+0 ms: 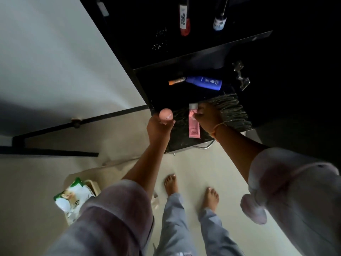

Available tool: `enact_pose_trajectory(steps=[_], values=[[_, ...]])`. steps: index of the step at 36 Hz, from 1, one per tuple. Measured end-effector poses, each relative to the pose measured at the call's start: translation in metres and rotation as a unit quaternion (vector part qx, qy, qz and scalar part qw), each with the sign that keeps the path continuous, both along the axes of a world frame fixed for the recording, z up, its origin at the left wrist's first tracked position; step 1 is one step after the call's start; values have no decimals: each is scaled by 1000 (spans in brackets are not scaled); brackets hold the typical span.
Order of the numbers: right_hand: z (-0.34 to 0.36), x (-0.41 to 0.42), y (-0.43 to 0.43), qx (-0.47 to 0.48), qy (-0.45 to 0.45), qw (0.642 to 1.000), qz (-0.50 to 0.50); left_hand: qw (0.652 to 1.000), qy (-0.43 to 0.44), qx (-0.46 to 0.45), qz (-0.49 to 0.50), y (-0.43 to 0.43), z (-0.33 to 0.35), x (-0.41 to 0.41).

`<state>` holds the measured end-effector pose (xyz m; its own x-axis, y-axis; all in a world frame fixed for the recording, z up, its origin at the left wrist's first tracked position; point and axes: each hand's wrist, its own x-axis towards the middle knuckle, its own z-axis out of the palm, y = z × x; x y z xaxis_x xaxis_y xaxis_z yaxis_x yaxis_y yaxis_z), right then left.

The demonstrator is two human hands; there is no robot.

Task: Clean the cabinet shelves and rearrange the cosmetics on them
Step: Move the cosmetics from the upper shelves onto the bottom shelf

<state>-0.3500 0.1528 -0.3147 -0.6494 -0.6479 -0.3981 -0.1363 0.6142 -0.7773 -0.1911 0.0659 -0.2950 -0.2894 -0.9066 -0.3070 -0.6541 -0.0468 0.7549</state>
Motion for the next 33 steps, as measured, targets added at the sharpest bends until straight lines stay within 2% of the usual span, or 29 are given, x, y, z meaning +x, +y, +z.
enact_pose_trajectory(steps=[7, 12, 19, 33], values=[[-23, 10, -23, 22, 2, 999, 40, 1000, -4, -9, 0, -18, -19, -3], [-25, 12, -32, 45, 53, 995, 69, 999, -6, -28, -15, -26, -24, 2], [-29, 11, -36, 77, 160, 978, 110, 1000, -1, 2, -17, -28, -34, 0], [-25, 17, -31, 66, 153, 982, 87, 999, 25, -7, -33, -26, -30, 3]])
